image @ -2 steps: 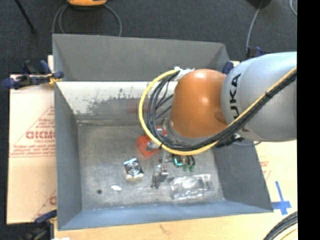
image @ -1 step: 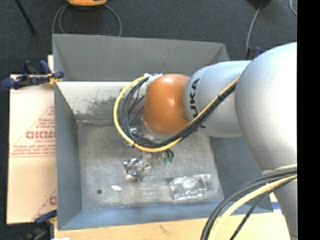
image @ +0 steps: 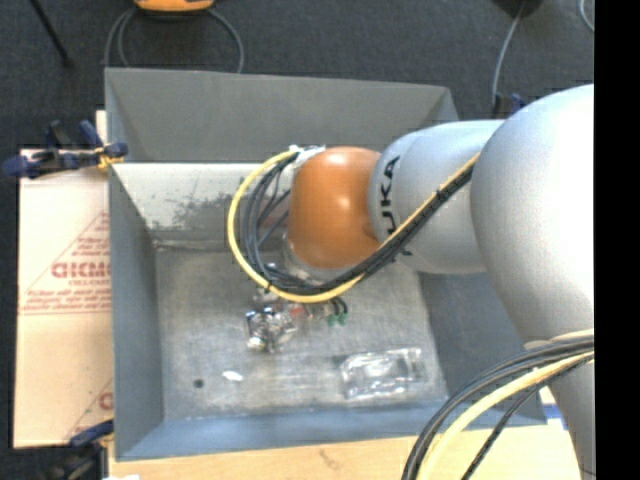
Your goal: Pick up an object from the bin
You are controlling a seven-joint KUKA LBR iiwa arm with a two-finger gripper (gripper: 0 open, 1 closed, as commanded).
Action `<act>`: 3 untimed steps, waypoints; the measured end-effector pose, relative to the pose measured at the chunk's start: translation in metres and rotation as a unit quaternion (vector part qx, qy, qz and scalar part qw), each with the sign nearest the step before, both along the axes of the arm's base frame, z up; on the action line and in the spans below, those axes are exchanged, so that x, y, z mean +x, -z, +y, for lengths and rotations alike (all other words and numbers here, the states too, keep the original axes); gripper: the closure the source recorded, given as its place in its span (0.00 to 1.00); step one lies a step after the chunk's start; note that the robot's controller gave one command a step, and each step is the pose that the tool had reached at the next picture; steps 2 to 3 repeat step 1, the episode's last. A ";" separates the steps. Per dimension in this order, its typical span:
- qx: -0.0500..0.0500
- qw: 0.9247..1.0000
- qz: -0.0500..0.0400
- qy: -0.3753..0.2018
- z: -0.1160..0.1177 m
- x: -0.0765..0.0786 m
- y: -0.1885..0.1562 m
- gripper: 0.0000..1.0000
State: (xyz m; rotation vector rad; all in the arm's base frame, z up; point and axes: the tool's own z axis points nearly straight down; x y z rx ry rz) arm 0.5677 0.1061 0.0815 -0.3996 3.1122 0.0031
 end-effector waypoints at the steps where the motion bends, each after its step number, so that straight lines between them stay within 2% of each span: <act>1: -0.002 0.999 -0.004 -0.043 -0.047 0.006 -0.119 1.00; 3: -0.002 0.999 -0.004 -0.043 -0.047 0.006 -0.119 1.00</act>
Offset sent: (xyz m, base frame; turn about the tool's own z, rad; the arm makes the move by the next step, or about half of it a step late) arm 0.0029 -0.0438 0.1140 -0.0906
